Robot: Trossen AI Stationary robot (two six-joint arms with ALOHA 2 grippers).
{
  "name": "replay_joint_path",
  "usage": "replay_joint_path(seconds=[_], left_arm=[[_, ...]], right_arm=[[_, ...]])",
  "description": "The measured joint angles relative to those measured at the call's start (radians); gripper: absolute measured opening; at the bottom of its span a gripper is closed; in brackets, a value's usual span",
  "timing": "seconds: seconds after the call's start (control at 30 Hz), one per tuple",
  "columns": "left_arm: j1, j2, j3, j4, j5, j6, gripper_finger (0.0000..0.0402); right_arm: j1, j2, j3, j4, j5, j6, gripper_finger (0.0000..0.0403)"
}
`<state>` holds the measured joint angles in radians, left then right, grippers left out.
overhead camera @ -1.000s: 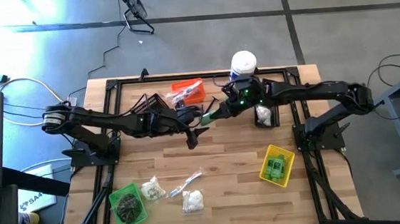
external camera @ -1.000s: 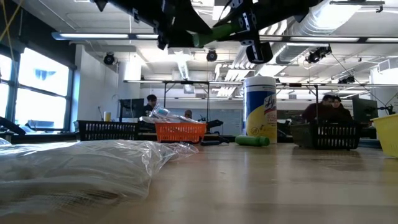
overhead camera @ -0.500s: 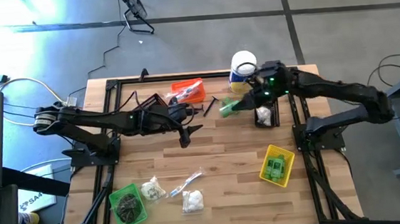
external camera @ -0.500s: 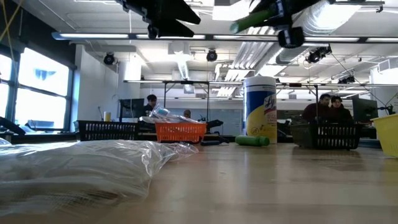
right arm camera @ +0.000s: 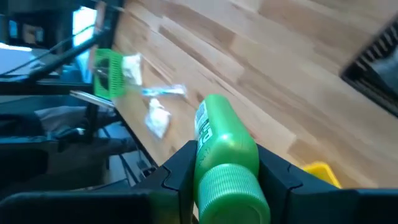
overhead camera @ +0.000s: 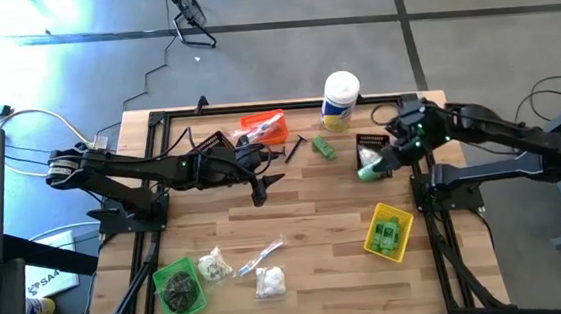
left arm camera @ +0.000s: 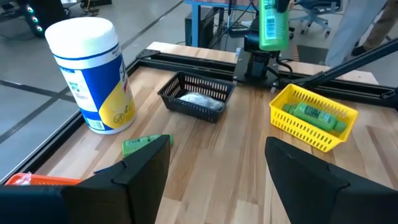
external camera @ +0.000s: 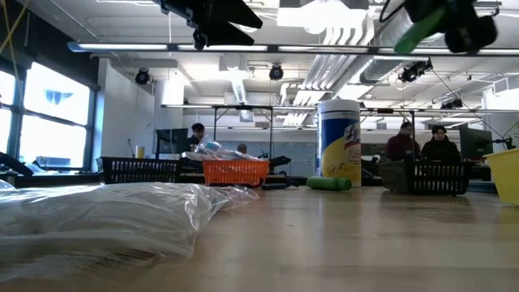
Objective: Pick & Place Travel size toiletries
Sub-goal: Put the green shampoo bottle into the yellow bin
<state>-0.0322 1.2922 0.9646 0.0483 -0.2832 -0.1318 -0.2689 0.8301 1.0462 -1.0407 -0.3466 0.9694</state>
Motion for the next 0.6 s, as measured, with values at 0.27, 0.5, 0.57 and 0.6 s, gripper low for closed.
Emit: replay_joint_path(seconds=[0.27, 0.5, 0.57, 0.6], left_arm=[[0.0, 0.0, 0.0, 0.001, 0.0, -0.004, 0.0255], [0.0, 0.0, 0.0, 0.001, 0.0, -0.008, 0.0255], [0.0, 0.0, 0.0, 0.001, 0.0, -0.008, 0.0255], [0.0, 0.0, 0.0, 0.001, 0.0, -0.008, 0.0255]], right_arm=[[0.109, -0.013, 0.0, -0.094, 0.062, 0.099, 0.0108], [0.252, -0.013, 0.0, -0.129, 0.166, 0.205, 0.0106], [0.292, -0.013, 0.0, -0.131, 0.194, 0.237, 0.0107], [0.313, -0.012, 0.0, -0.131, 0.208, 0.256, 0.0107]])
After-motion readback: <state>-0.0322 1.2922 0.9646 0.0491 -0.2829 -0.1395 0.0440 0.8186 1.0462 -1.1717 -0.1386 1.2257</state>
